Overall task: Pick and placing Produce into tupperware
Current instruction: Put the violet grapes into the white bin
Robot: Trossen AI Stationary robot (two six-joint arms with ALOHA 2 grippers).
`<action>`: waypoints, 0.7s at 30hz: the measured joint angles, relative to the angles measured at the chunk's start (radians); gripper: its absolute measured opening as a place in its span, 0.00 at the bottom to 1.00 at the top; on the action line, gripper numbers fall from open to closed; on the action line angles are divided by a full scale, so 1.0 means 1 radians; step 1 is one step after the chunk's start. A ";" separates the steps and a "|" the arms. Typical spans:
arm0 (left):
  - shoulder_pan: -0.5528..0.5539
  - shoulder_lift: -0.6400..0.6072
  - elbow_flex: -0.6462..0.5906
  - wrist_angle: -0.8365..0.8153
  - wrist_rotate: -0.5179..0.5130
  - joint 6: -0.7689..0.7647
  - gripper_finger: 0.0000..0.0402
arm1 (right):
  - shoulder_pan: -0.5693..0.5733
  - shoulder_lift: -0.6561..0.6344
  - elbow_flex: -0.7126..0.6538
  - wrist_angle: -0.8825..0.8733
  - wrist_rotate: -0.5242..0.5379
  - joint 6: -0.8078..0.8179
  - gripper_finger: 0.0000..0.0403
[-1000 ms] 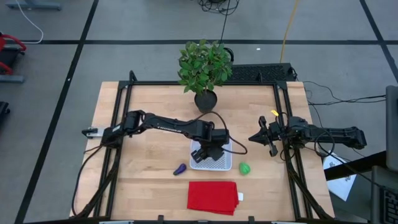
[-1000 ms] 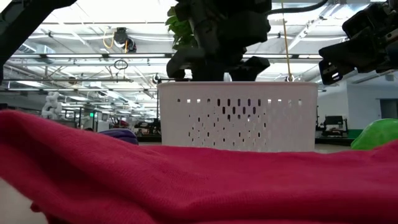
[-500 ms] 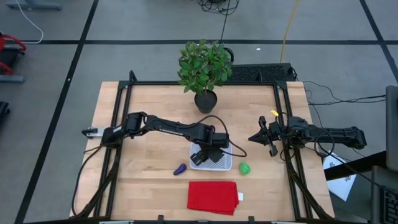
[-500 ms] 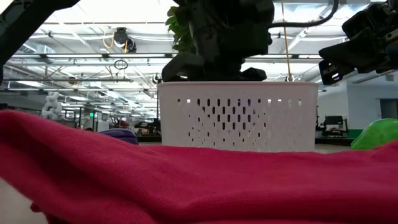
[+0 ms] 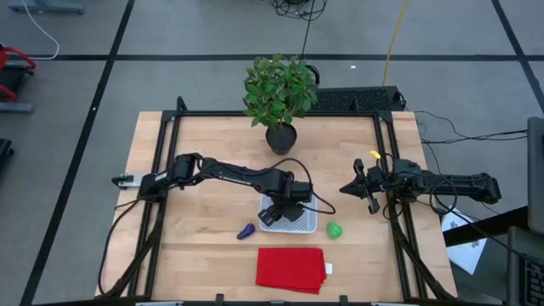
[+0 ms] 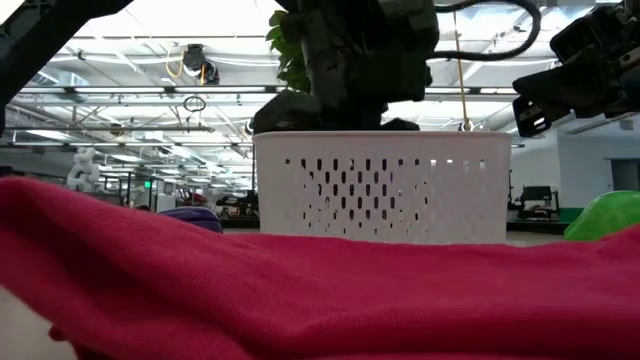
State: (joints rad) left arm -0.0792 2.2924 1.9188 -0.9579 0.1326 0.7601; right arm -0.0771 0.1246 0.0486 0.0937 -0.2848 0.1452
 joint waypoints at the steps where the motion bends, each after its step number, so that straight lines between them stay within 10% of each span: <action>1: 0.000 0.002 0.000 0.001 0.000 0.000 0.58 | 0.000 0.000 0.000 0.000 0.000 0.000 0.00; 21: 0.001 0.005 -0.001 -0.070 0.026 -0.034 0.58 | 0.000 0.000 0.000 0.003 0.000 -0.003 0.00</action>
State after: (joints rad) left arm -0.0780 2.2974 1.9179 -1.0280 0.1581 0.7259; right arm -0.0769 0.1246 0.0483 0.0968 -0.2851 0.1421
